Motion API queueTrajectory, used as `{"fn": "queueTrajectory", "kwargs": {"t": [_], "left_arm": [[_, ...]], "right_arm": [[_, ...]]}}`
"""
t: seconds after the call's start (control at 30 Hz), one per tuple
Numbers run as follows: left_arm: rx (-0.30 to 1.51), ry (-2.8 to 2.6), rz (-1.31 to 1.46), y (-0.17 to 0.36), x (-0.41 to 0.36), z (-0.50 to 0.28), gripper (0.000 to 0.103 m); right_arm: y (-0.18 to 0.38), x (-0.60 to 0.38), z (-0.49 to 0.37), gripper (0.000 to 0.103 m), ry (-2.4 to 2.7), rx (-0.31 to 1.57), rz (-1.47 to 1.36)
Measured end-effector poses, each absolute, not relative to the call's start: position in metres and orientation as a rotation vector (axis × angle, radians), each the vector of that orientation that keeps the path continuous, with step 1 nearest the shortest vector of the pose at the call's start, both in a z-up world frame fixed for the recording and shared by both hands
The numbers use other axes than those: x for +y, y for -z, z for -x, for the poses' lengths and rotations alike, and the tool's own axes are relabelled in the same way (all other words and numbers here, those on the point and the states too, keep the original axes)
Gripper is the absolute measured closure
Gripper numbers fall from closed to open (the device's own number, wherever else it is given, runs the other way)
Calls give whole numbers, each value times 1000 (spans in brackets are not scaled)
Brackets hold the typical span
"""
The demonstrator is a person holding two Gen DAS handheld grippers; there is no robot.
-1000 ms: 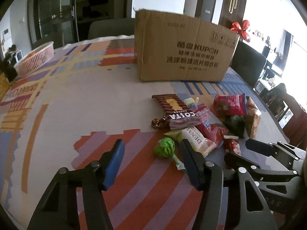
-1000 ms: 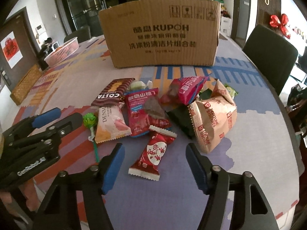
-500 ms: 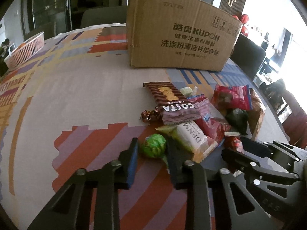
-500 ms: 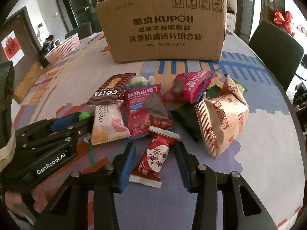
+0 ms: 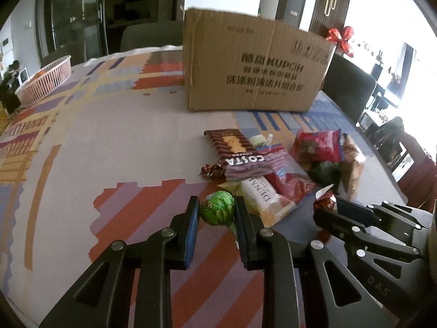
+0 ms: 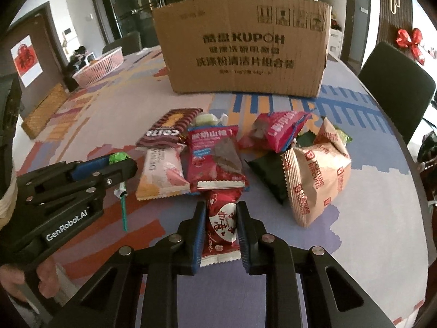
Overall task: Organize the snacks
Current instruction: 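Close the left tool on the green lollipop while the right tool grasps the red-white candy, then carry both snacks over the cardboard box and open both tools to drop them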
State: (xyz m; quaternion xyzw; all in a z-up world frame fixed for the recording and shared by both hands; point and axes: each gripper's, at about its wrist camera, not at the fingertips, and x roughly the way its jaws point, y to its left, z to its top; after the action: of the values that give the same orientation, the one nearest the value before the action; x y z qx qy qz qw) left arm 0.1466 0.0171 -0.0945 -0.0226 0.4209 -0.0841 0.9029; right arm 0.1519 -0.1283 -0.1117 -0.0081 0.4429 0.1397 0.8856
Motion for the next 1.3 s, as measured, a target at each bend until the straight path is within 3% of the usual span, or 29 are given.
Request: {"fn": "queueTrajectory", "kwargs": {"t": [0.7, 1.3], "left_arm": [[687, 169, 8, 16, -8, -141, 77], [582, 214, -13, -58, -20, -217, 77]], "right_arm": [[35, -150, -148, 80, -351, 685, -31], [-40, -171, -210, 80, -326, 509, -38]]}}
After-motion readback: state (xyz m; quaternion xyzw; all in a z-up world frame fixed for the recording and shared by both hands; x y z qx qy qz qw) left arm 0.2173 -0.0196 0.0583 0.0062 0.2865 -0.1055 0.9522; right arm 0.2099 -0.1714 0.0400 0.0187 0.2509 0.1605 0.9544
